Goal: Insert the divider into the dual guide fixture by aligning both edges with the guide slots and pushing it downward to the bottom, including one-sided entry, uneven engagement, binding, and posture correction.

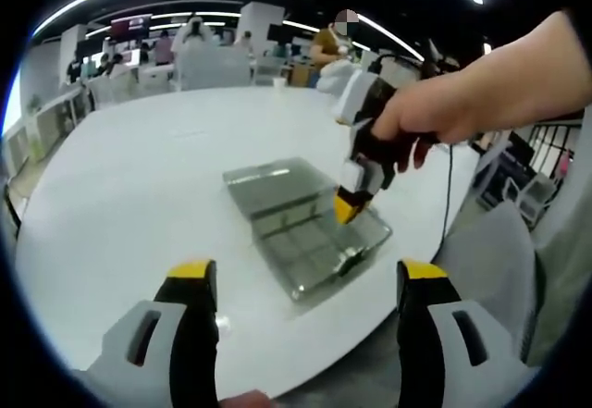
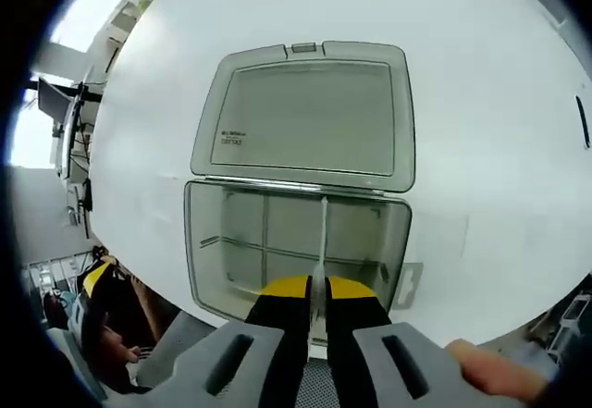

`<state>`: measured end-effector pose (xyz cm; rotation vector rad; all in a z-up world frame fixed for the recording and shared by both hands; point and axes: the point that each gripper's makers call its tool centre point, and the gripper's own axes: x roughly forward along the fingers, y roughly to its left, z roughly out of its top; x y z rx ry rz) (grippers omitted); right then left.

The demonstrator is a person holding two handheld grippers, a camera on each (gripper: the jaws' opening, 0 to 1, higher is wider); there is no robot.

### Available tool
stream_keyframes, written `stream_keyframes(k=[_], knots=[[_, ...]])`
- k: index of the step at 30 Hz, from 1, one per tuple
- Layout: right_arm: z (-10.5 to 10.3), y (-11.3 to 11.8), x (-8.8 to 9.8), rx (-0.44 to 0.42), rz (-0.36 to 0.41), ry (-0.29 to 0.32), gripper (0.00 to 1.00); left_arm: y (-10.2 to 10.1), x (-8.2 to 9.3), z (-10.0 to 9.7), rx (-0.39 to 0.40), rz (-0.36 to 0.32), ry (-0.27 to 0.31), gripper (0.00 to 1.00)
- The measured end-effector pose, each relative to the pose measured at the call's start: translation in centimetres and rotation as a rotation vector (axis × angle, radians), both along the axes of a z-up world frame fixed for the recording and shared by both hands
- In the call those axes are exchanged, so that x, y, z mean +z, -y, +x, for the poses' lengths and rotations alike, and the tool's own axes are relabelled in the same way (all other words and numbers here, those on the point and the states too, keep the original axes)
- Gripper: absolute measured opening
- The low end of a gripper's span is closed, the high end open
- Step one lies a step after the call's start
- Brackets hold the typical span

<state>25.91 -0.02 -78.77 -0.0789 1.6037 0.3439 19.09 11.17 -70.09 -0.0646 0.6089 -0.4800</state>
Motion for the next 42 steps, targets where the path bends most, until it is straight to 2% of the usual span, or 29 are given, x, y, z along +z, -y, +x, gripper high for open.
stream_keyframes(k=[12,20,31,37,39,40,42], knots=[[-0.4,-0.2,-0.2,0.024,-0.008,0.012,0.0,0.2,-0.1,-0.1,-0.004,0.0,-0.001,0.78],[-0.3,-0.4,-0.8,0.105,-0.05,0.038,0.0,-0.1,-0.2,-0.1,0.002,0.0,-0.004,0.78],[-0.5,-0.5,-1.4,0.163,-0.079,0.054,0.0,0.0,-0.3,-0.2,0.003,-0.003,-0.008,0.78],[-0.6,-0.3,-1.6,0.168,-0.067,0.077,0.0,0.0,-0.2,-0.2,0.003,-0.002,-0.006,0.77],[-0.5,-0.2,-1.6,0.141,-0.042,0.084,0.0,0.0,-0.2,-0.1,0.002,-0.002,-0.007,0.77],[-0.5,-0.3,-1.7,0.099,-0.022,0.083,0.0,0.0,-0.2,-0.1,0.002,-0.001,-0.007,0.77],[-0.4,-0.1,-1.7,0.094,-0.002,0.092,0.01,0.1,-0.1,0.0,0.0,-0.001,-0.006,0.77]])
